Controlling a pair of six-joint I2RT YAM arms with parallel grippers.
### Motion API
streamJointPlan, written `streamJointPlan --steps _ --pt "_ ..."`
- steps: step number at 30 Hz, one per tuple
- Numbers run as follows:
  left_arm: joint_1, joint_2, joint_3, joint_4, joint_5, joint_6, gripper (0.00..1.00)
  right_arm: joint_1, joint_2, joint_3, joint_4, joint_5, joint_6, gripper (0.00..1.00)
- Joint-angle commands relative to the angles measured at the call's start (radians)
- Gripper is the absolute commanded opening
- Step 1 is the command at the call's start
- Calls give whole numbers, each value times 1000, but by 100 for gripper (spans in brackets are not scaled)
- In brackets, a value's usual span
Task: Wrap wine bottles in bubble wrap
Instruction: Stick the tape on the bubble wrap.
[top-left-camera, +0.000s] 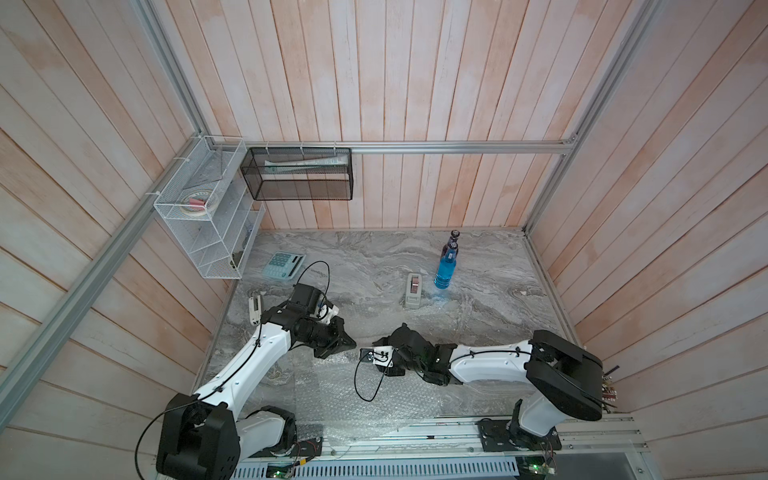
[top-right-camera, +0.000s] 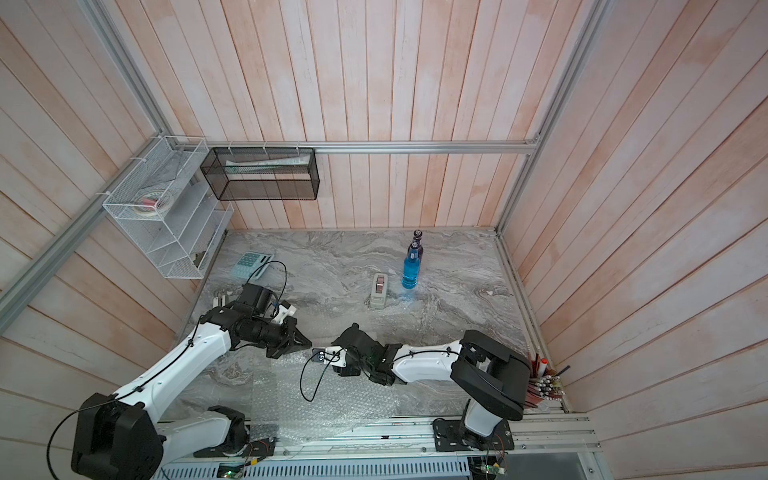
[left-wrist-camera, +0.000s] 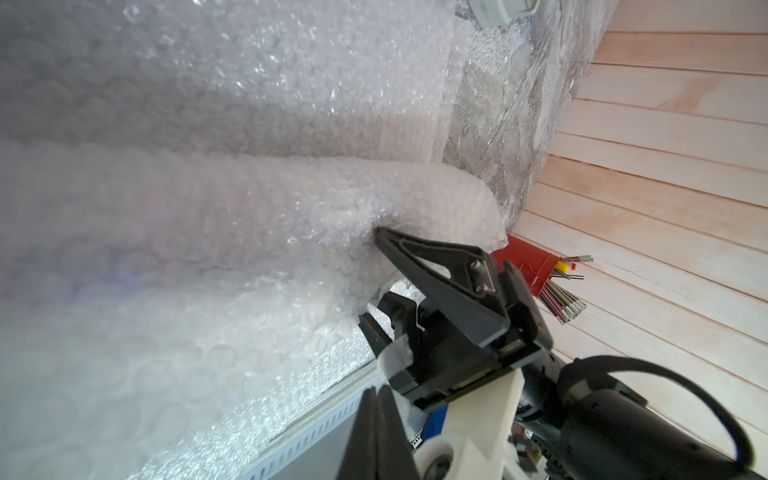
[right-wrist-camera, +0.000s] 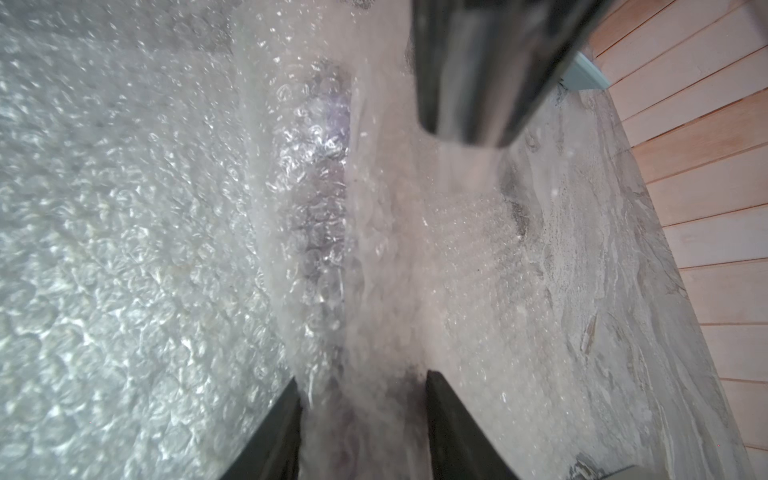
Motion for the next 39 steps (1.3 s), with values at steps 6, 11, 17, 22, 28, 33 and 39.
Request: streamJointPlan --steps 6,11,17,22,28,33,39 --pt "-31 34 -106 114 60 -23 0 -2 16 18 -81 -29 24 48" --pt "-30 65 -118 121 30 5 0 -2 18 19 -86 -34 23 48" --pt "-27 103 -123 124 -3 33 0 -1 17 28 -94 -32 22 48" --pt "-25 124 -124 121 -19 53 0 -2 16 30 -96 -35 31 49" --pt "-13 135 -119 137 -29 55 0 -2 1 30 -100 -53 41 51" --pt "-8 145 -122 165 -27 47 0 -3 -23 38 -119 -95 46 62" --pt "-5 152 -131 177 -22 50 0 -32 -60 73 -147 -220 87 74"
